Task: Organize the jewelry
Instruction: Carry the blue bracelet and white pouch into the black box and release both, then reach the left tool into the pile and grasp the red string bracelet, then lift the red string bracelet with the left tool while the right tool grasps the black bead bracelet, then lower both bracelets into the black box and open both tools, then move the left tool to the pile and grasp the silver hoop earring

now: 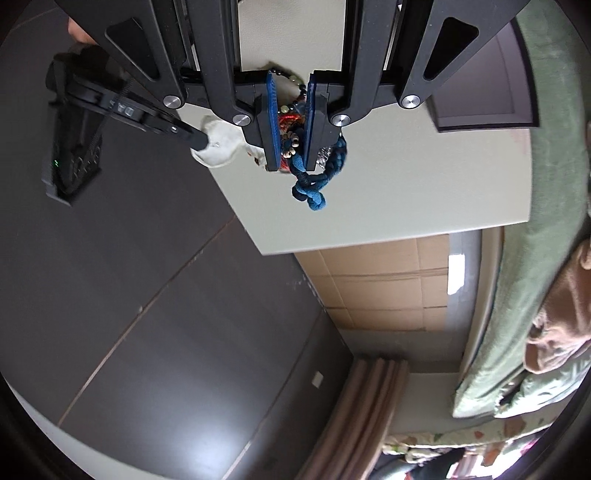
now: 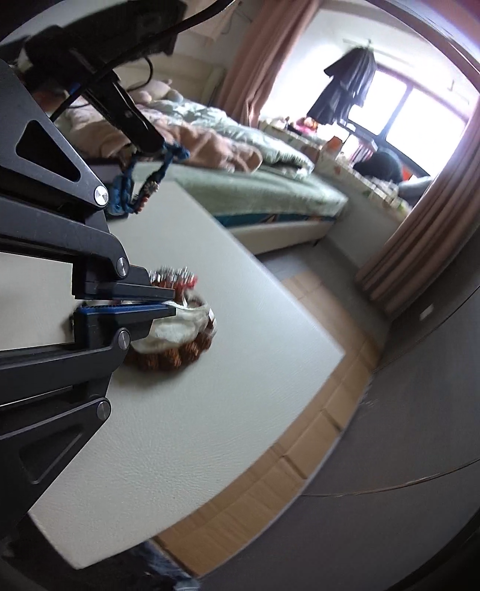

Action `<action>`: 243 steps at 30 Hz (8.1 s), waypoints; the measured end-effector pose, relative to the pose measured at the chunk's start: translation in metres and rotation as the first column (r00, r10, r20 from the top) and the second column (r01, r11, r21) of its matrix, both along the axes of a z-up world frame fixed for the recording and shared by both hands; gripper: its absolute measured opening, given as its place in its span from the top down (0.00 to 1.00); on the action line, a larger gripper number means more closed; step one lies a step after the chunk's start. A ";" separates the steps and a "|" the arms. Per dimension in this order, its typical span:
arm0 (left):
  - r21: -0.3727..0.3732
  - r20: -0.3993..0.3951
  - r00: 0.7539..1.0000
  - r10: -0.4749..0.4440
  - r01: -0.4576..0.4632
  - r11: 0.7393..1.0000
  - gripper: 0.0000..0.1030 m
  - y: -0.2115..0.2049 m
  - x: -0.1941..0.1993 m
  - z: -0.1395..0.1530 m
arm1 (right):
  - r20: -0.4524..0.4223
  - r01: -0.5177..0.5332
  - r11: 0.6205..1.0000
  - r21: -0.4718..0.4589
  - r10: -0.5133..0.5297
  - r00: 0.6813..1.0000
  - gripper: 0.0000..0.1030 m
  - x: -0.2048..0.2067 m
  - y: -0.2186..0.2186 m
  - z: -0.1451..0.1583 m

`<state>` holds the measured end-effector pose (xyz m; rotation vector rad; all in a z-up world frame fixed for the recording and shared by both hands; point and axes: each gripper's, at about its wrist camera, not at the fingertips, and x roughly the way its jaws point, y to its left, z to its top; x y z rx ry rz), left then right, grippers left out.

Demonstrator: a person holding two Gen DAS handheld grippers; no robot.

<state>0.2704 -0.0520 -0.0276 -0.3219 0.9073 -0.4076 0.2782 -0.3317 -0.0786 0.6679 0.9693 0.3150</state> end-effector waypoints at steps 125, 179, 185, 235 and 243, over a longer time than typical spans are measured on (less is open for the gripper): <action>0.287 -0.010 0.998 -0.063 0.063 0.956 0.96 -0.098 0.012 -0.052 | -0.197 0.111 0.983 0.147 -0.081 0.977 0.27 -0.011 -0.054 -0.046; 0.156 0.014 0.986 0.165 -0.165 0.974 0.96 0.074 -0.052 0.019 | -0.032 -0.289 0.956 -0.058 0.288 0.957 0.91 -0.009 0.083 -0.007; 0.141 -0.146 0.970 0.193 -0.173 0.975 0.95 0.091 -0.041 -0.008 | -0.021 -0.307 0.950 -0.050 0.306 0.952 0.91 -0.011 0.094 -0.003; 0.115 -0.099 0.967 0.234 -0.223 0.968 0.20 0.086 -0.054 0.001 | 0.170 -0.248 0.965 0.085 0.231 0.958 0.27 -0.021 0.067 0.034; 0.151 -0.089 0.984 0.152 -0.138 0.979 0.20 0.036 -0.041 -0.003 | 0.099 -0.152 0.985 0.077 0.144 0.985 0.27 -0.020 0.030 0.023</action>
